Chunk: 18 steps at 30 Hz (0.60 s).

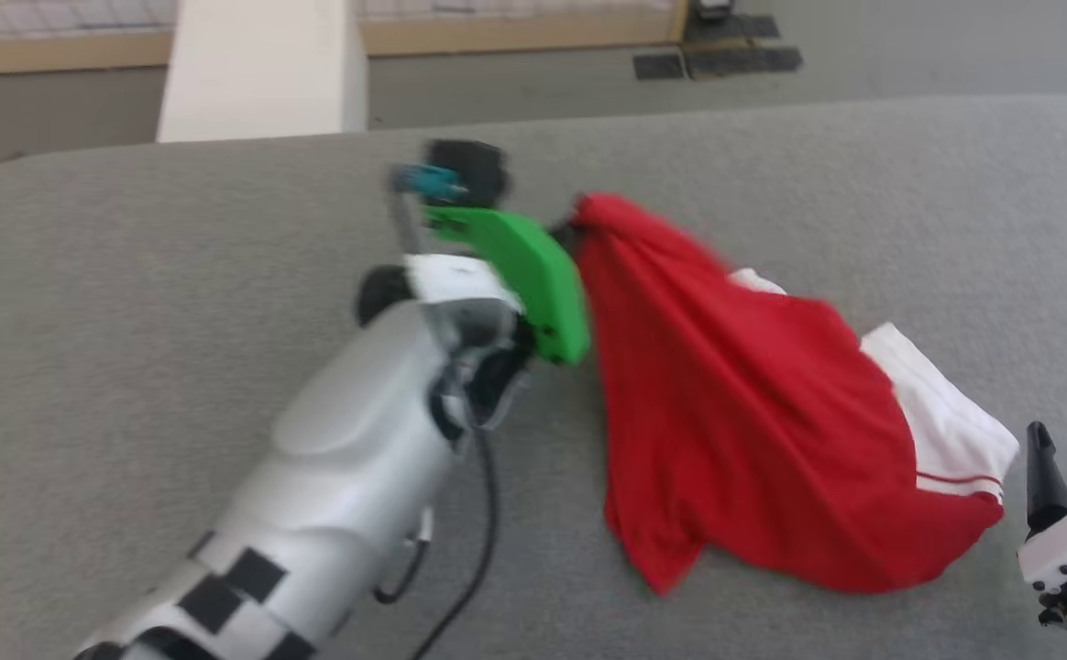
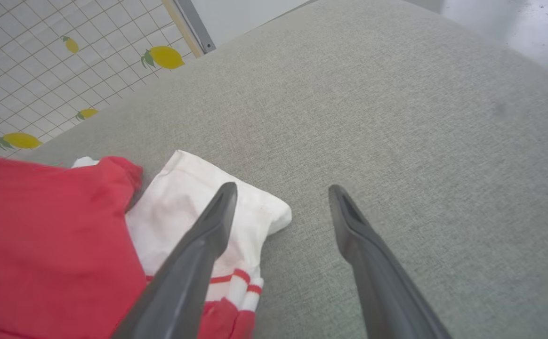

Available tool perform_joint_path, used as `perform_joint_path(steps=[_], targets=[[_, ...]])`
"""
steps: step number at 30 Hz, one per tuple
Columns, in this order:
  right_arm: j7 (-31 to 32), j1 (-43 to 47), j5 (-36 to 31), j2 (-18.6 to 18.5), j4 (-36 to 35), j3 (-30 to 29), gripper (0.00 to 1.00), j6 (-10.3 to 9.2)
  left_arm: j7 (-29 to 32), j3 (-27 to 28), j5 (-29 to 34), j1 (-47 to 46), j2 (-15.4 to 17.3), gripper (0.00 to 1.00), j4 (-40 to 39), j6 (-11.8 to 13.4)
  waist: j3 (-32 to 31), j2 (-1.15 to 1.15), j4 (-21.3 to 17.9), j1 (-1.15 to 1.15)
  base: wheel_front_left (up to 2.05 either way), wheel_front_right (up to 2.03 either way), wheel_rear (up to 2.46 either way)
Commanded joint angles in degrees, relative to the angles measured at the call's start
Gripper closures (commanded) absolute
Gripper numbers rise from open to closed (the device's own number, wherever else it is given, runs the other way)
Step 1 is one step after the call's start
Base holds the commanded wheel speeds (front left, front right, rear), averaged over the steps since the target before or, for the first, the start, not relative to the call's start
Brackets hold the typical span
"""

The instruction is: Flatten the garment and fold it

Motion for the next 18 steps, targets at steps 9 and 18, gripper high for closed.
perform_joint_path(steps=[9,18], targets=[[1.0,2.7,0.0,0.0,-1.2,1.4,0.0,-0.09,-7.2,14.2,-5.2,22.7,16.4,1.0,-18.8,15.6,-8.2,0.0,11.8,0.0,0.0,0.0,0.0],[0.9,3.4,0.0,0.0,-0.3,2.5,0.0,-0.09,-2.8,15.2,-13.8,51.0,19.3,1.0,-27.8,23.3,-8.9,0.0,13.5,0.0,0.0,0.0,0.0]])
